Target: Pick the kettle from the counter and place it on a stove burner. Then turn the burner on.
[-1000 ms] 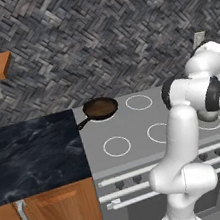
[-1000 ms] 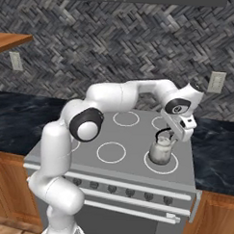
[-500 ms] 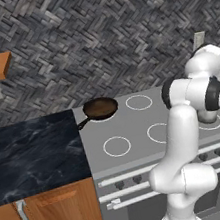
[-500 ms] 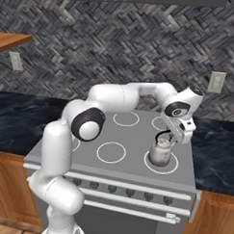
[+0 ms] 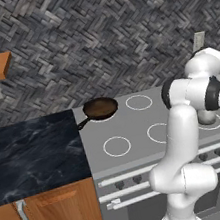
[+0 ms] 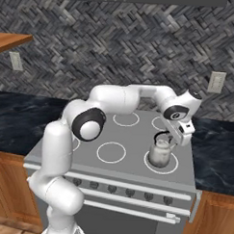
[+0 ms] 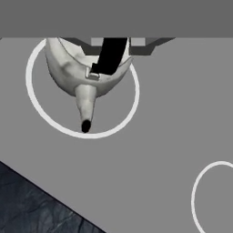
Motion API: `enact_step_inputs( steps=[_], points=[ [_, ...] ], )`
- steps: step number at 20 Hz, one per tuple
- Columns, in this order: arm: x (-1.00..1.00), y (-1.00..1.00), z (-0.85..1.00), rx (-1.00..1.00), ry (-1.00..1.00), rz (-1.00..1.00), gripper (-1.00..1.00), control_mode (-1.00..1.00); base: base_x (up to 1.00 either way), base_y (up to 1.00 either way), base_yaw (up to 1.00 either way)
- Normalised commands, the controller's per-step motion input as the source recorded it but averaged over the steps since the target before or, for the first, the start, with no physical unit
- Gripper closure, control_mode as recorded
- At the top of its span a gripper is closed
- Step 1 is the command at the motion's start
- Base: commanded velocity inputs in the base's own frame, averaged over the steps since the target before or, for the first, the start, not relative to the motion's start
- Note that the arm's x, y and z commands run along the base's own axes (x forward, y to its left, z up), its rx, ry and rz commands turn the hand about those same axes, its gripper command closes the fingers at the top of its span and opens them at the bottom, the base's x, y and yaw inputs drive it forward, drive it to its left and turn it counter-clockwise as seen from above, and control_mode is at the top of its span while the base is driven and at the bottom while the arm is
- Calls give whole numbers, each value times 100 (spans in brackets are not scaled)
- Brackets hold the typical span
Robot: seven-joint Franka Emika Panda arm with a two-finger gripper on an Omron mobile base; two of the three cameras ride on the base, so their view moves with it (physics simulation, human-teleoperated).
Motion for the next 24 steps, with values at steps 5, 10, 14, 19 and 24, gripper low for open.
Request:
enact_step_inputs(
  steps=[5, 10, 14, 19, 24],
  points=[
    [14, -14, -11, 0, -7, 2, 100, -100, 0, 0, 0],
    [0, -2, 0, 0, 0, 1, 100, -100, 0, 0, 0],
    [0, 0, 0, 0, 0, 0, -100, -100, 0, 0, 0],
    [0, 0, 0, 0, 0, 0, -100, -100, 0, 0, 0],
    [0, 0, 7, 0, -1, 0, -100, -100, 0, 0, 0]
  ],
)
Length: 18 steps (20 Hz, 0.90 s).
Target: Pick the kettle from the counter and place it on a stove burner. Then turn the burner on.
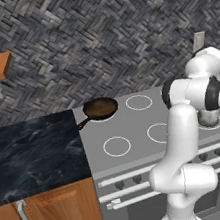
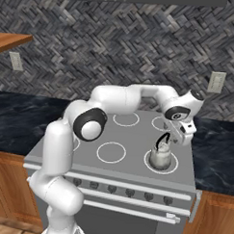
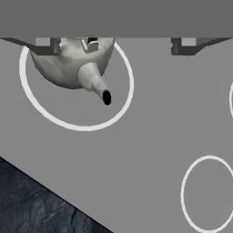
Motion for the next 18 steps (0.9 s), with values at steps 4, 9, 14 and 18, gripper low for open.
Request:
enact_step_inputs(
  steps=[4, 9, 14, 18],
  points=[
    [-1, 0, 12, 0, -3, 0, -100, -100, 0, 0, 0],
    [-36, 0, 24, 0, -16, 2, -100, -100, 0, 0, 0],
    [-96, 0, 10, -6, -35, 19, -100, -100, 0, 0, 0],
    [-100, 2, 0, -17, -36, 28, -100, -100, 0, 0, 0]
  ],
)
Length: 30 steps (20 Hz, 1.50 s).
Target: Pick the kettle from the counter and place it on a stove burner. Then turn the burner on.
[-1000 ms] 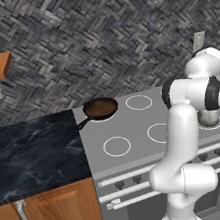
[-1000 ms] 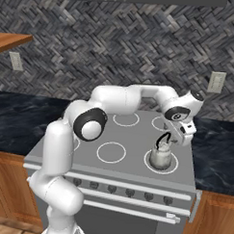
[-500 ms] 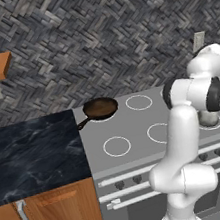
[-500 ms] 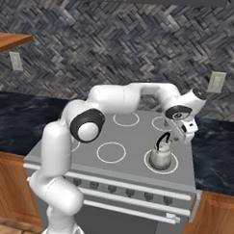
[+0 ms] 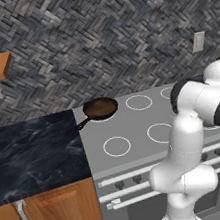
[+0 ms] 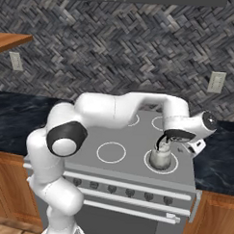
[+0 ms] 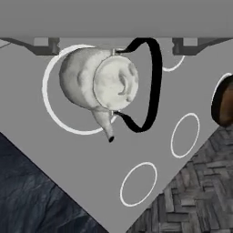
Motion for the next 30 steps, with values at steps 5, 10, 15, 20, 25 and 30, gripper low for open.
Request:
enact_step_inputs(
  steps=[5, 10, 15, 20, 25, 30],
  points=[
    [-100, 9, -1, -24, -27, 32, -100, -100, 0, 0, 0],
    [-100, 8, -14, -29, -23, 31, -100, -100, 0, 0, 0],
    [-100, 12, -67, -29, -17, 32, -100, -100, 0, 0, 0],
    [-100, 28, -100, -22, -15, 33, -100, -100, 0, 0, 0],
    [-52, 30, -98, -1, -29, 28, -100, -100, 0, 0, 0],
    [-3, 4, -27, 19, -39, 2, -100, -100, 0, 0, 0]
  ],
)
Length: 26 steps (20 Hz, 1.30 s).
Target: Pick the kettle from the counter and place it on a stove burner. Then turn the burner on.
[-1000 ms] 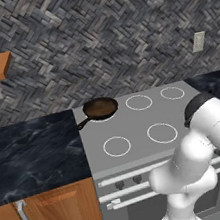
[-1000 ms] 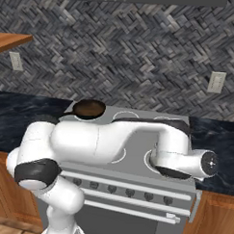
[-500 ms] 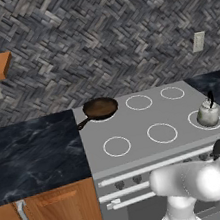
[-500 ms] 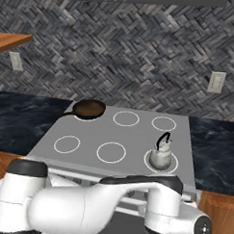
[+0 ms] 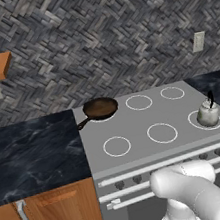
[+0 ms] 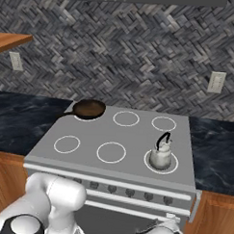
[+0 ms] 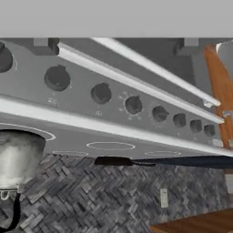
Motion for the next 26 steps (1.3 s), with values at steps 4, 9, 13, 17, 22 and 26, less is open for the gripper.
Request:
enact_step_inputs(
  steps=[4, 9, 13, 17, 22, 26],
  points=[
    [0, -9, -2, 23, -22, -20, -100, -100, 0, 0, 0],
    [0, -23, 0, 37, -10, -29, -100, -100, 0, 0, 0],
    [3, -14, 0, 25, 0, -25, -100, -100, 0, 0, 0],
    [2, 0, 0, 7, 0, -9, -100, -100, 0, 0, 0],
    [14, 0, 0, 0, 0, 0, -100, -100, 0, 0, 0],
    [50, 0, 0, 0, 0, 0, -100, -100, 0, 0, 0]
  ],
)
